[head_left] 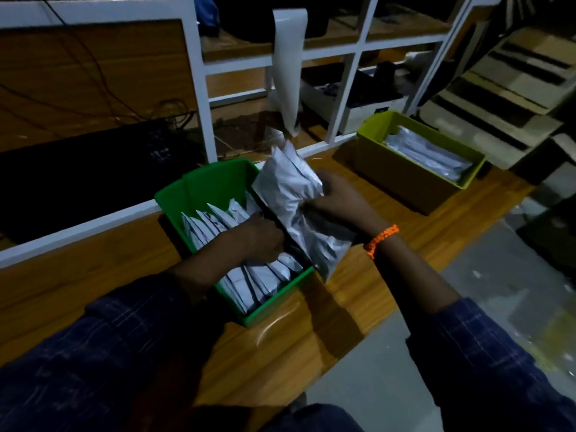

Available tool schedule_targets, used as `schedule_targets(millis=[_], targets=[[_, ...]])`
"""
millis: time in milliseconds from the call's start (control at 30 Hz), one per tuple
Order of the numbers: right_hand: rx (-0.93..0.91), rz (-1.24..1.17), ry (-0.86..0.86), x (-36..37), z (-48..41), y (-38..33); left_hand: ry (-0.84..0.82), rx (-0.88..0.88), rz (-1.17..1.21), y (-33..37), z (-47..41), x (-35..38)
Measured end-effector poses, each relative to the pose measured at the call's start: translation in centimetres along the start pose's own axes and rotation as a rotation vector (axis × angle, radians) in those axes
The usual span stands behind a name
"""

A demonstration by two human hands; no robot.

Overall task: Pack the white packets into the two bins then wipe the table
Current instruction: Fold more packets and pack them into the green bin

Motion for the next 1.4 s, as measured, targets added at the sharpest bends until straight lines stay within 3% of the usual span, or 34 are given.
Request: schedule_targets(millis=[133,333,533,733,867,933,1000,1167,1233,1300,1367,1400], targets=[[-0.06,0.021,-0.011,2.6,-2.4,-2.8,0.062,0.013,0.114,-0.4,2.0,-1.2],[-0.02,0.381,-0.194,8.9,-4.1,-1.0,0.024,-0.061,0.384,-2.1,4.5,-0.3],[0.212,0.557,-0.274,13.0,-3.3,2.0,-0.067,-0.096,0.193,-3.2,5.6,-1.2],[0.208,0.592,-0.297,15.0,-2.3,2.3,0.191,-0.154,0.047,-3.0,7.1,-1.1],[0.077,0.725,-0.027,12.9,-2.2,0.5,0.391,-0.207,0.051,-3.3,8.1,-2.7],[0.069,0.784,0.015,12.8,-1.7,-0.1,0.41,-0.213,0.053,-3.1,8.3,-2.6],[0.114,0.791,-0.069,13.8,-1.4,0.4,0.384,-0.195,0.071,-2.8,7.9,-2.0],[0.365,0.247,-0.26,13.3,-0.4,2.6,0.299,-0.259,0.254,-4.2,6.7,-0.8],[0.474,-0.056,-0.27,12.4,0.9,2.5,0.298,-0.364,0.292,-5.1,7.0,-0.6],[0.455,-0.288,-0.251,12.3,0.5,2.1,0.288,-0.519,0.35,-6.3,7.5,0.0],[0.421,-0.328,-0.179,12.3,-0.1,2.8,0.269,-0.66,0.483,-7.3,8.0,0.8],[0.374,-0.215,-0.149,12.3,-0.4,2.5,0.272,-0.691,0.536,-7.5,8.1,1.0]])
Point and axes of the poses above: each hand's wrist, its own z-axis away from the middle knuckle, its own x-axis out of the palm, y = z × x, the point moved 8 cm from there along -z, towards the middle knuckle, and after that the axes turned 12 degrees about -z, right-handed, at the moved point
